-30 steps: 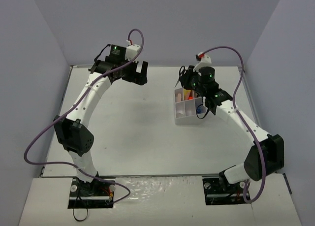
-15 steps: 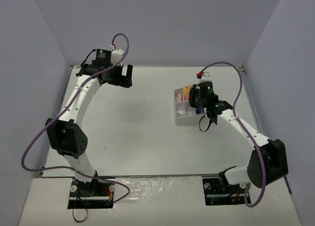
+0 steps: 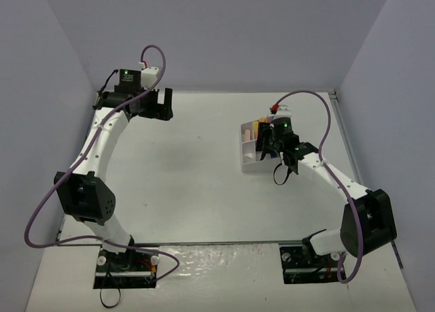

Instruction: Sort the stationery into containers

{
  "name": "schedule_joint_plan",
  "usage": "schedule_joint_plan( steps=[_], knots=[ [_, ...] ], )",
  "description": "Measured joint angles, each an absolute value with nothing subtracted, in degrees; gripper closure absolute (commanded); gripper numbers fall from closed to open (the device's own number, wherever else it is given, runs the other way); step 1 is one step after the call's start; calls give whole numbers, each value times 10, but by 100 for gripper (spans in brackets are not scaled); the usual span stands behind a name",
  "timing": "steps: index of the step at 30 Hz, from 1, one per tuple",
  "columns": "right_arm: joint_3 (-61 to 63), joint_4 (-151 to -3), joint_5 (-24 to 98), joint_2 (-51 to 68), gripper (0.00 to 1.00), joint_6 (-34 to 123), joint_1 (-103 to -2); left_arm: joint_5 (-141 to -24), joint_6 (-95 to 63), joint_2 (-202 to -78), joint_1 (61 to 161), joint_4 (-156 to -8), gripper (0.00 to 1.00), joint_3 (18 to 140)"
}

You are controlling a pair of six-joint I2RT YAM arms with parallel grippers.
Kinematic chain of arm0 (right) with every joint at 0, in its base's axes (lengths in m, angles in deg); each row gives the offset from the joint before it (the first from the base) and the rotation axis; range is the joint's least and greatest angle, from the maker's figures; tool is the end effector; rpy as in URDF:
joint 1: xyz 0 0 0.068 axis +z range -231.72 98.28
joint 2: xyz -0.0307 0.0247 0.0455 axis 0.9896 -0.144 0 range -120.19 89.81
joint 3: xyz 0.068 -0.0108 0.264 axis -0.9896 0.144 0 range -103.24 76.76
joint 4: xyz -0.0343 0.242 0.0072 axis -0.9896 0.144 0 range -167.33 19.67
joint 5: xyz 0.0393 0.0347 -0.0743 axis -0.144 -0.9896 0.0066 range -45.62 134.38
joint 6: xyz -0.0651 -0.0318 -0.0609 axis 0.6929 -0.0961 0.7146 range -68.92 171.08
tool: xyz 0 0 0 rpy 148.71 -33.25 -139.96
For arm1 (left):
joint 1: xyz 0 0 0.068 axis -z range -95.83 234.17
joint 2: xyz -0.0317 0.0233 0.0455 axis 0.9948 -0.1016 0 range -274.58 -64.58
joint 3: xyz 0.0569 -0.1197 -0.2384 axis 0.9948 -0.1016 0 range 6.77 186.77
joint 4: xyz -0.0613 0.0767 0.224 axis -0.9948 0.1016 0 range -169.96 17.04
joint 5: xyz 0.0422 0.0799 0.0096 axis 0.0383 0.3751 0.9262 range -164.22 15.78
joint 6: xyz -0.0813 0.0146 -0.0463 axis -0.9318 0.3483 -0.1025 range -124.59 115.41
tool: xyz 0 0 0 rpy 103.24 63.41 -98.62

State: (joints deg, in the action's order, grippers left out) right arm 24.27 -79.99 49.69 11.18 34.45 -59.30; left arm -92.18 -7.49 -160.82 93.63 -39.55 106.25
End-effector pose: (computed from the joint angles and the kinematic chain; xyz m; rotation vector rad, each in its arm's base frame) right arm 0.3211 0.1239 0.2628 -0.0402 1.9950 0.3503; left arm 0.3859 -0.0910 0.3547 0.3003 2.2018 -0.4666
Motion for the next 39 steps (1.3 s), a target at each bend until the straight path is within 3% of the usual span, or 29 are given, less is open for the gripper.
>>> schedule_joint_plan(
  steps=[8, 13, 22, 32, 39],
  knots=[
    [209, -776, 494, 119, 11, 347, -608, -909, -67, -1603, 914, -400, 3, 1044],
    [109, -751, 465, 133, 0, 360, -697, -875, -49, -1588, 902, -400, 3, 1014],
    [15, -709, 399, 74, 0, 354, -913, -844, -29, -1522, 837, -419, 3, 954],
    [16, -656, 444, 9, 0, 309, -925, -821, -24, -1474, 781, -443, 3, 833],
    [16, -655, 455, 10, 0, 299, -925, -827, -25, -1467, 767, -447, 3, 819]
  ],
)
